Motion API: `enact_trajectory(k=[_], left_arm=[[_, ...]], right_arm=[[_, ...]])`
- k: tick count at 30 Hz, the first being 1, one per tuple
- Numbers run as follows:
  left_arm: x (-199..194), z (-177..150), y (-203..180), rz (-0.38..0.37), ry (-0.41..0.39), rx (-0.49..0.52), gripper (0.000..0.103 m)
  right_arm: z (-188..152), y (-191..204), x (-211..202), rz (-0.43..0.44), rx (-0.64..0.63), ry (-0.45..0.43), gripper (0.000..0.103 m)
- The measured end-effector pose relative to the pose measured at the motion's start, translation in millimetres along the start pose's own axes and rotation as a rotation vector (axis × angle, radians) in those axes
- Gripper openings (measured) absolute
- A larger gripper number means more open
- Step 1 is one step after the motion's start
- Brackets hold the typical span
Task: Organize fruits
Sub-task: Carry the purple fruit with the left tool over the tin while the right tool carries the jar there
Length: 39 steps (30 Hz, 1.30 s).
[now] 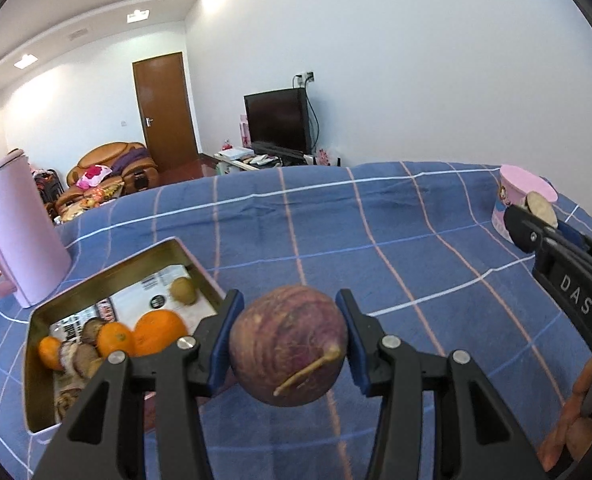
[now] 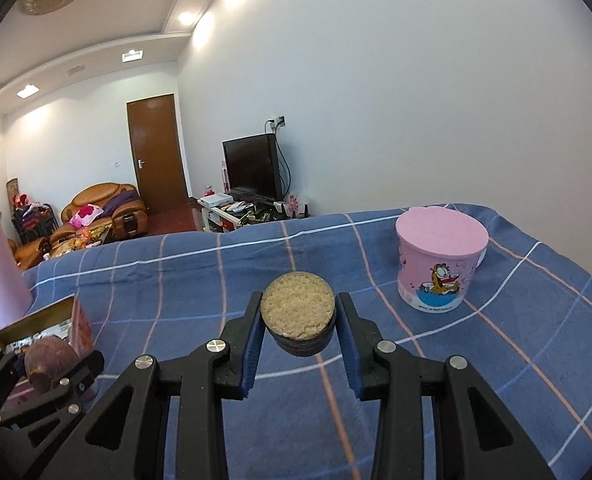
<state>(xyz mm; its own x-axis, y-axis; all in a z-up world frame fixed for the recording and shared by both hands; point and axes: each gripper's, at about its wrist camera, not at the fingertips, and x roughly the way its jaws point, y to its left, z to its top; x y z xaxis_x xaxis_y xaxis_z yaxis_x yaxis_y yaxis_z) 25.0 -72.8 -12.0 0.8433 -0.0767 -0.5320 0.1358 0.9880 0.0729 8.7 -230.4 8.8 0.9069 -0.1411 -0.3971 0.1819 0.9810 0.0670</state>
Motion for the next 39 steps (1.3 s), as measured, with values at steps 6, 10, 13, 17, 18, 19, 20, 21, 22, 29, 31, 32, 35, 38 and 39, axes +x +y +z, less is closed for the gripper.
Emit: enact_trajectory(k=[6, 10, 13, 17, 18, 19, 20, 21, 22, 29, 31, 32, 35, 38, 39], left_arm=[[-12.5, -8.7, 17.3, 0.003, -0.013, -0.013, 0.05], [-17.5, -12.3, 27.0, 0.001, -0.018, -0.022, 0.05], [-19.1, -14.5, 34.0, -0.002, -0.019, -0.028, 0.05], [-21.3, -17.0, 40.6, 0.003, -0.023, -0.025, 0.05], [-21.6, -17.4, 42.5, 0.005, -0.024, -0.027, 0.05], [-22.2, -18.0, 44.7, 0.007, -0.025, -0.028, 0.05], [-22.8, -18.4, 46.9, 0.01, -0.025, -0.029, 0.05], [-23.3, -18.4, 48.9, 0.012, -0.026, -0.03, 0.05], [-23.5, -18.8, 51.3, 0.013, -0.026, -0.032, 0.05], [-25.2, -21.2, 67.7, 0.03, -0.035, -0.036, 0.05], [-24.9, -21.3, 72.4, 0.033, -0.036, -0.038, 0.05], [-24.6, -21.5, 75.2, 0.035, -0.036, -0.039, 0.05], [-25.2, -22.2, 82.7, 0.043, -0.039, -0.043, 0.05], [-24.5, -22.7, 92.3, 0.052, -0.039, -0.052, 0.05], [-24.6, -23.1, 94.4, 0.053, -0.039, -0.053, 0.05]], right_arm=[[-7.3, 15.4, -16.8, 0.013, -0.009, -0.013, 0.037], [-11.0, 22.8, -23.8, 0.021, -0.001, -0.018, 0.037], [-14.2, 29.7, -28.4, 0.027, -0.001, -0.021, 0.037], [-17.3, 41.3, -33.5, 0.041, -0.011, -0.025, 0.037], [-18.2, 43.3, -34.3, 0.046, -0.01, -0.025, 0.037], [-19.0, 46.4, -35.3, 0.05, -0.012, -0.025, 0.037], [-19.5, 49.7, -36.1, 0.053, -0.015, -0.026, 0.037], [-20.0, 52.9, -36.9, 0.056, -0.02, -0.029, 0.037], [-20.6, 55.2, -37.8, 0.06, -0.021, -0.03, 0.037], [-24.3, 73.0, -42.0, 0.087, -0.034, -0.03, 0.037], [-24.8, 77.8, -42.1, 0.095, -0.04, -0.029, 0.037], [-25.3, 81.1, -42.4, 0.101, -0.043, -0.029, 0.037], [-26.2, 89.8, -42.0, 0.118, -0.047, -0.03, 0.037], [-26.6, 101.5, -40.6, 0.138, -0.052, -0.025, 0.037], [-26.8, 106.5, -39.8, 0.146, -0.056, -0.023, 0.037]])
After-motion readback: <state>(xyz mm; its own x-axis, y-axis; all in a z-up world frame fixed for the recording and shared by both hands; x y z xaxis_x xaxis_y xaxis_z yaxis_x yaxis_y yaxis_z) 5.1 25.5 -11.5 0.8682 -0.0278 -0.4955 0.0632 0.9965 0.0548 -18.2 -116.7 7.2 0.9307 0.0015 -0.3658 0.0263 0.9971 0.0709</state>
